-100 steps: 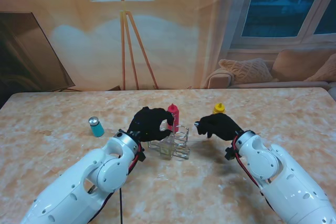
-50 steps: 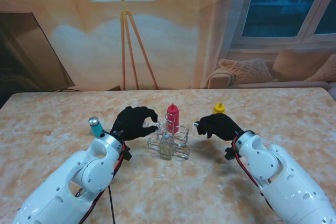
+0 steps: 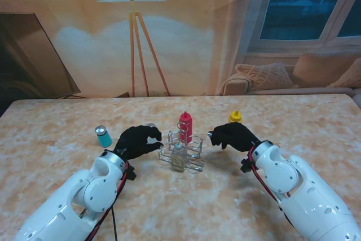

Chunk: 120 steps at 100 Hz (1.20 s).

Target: Place the seasoning bottles into the rack

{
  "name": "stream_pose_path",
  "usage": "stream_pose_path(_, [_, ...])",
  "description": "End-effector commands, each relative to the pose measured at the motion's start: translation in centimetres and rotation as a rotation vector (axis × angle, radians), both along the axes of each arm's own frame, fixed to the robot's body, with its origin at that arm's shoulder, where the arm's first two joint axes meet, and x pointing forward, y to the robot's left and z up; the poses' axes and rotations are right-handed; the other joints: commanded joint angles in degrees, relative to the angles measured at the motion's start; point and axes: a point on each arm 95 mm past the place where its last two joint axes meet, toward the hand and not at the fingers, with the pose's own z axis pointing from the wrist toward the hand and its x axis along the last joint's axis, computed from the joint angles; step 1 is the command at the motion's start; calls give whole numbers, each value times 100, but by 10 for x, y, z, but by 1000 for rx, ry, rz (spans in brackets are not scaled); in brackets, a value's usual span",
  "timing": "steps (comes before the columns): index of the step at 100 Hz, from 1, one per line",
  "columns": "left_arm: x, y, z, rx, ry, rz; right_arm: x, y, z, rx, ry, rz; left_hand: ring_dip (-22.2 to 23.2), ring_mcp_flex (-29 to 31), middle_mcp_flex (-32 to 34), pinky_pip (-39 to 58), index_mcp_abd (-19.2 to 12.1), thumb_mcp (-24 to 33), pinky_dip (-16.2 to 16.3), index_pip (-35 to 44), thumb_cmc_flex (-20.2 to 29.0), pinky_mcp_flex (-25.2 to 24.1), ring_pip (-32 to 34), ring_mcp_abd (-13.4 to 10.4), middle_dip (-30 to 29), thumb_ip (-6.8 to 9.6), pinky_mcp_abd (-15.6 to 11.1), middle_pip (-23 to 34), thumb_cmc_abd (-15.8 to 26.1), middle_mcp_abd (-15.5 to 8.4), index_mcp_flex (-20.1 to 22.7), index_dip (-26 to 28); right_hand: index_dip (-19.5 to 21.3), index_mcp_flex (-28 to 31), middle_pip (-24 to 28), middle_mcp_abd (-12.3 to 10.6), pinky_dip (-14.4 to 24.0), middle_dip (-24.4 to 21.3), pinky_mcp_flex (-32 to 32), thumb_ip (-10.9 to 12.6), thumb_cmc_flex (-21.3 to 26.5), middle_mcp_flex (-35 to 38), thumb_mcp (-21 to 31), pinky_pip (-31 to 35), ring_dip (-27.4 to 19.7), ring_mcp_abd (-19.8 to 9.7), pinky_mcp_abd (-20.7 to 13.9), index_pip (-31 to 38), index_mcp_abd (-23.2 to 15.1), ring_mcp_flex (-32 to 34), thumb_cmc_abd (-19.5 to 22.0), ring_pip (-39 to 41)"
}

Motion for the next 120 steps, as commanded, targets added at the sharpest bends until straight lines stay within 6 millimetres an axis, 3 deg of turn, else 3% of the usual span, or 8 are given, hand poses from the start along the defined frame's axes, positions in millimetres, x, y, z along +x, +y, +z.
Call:
stream_pose_path(1, [-1, 1, -12, -14, 39, 16, -3, 3, -4, -3, 17, 10, 165, 127, 109, 110, 83, -102, 141, -88, 226, 2, 109, 91, 72, 129, 84, 83, 128, 63, 133, 47, -45, -15, 37, -91, 101, 128, -38, -77, -56, -2, 58, 10, 186, -83, 19, 39, -143, 7, -14, 23])
stream_pose_path(52, [1, 5, -20, -38, 50, 32, -4, 1, 1, -7, -8, 14, 135, 71, 87, 33, 56, -202, 153, -37, 342, -51, 41, 85, 85, 153, 76, 85, 127, 20, 113, 34, -48, -20, 31, -92, 105, 125, -19, -79, -52, 1, 52, 15, 183, -86, 29, 37, -149, 15, -25, 22])
stream_pose_path(94, [5, 7, -21, -24, 53, 39, 22, -15, 59, -48, -110, 32, 107, 62, 74, -21, 34, -217, 142, -23, 424, -68, -6, 60, 78, 175, 71, 73, -20, -1, 84, 18, -144, -268, -139, -69, 88, 69, -14, -136, 19, -236, 42, -16, 101, -78, -53, -63, -146, -190, -137, -204])
stream_pose_path(120, [7, 6, -22, -16, 58, 38, 37, -27, 84, -65, -173, -24, 93, 47, 59, -47, 35, -171, 130, -7, 424, -69, -31, 52, 74, 175, 64, 68, -81, -3, 67, 8, -556, -983, -517, 77, -11, -61, -238, -269, 145, -855, 309, -259, -133, -2, -205, 9, 0, -722, -644, -883])
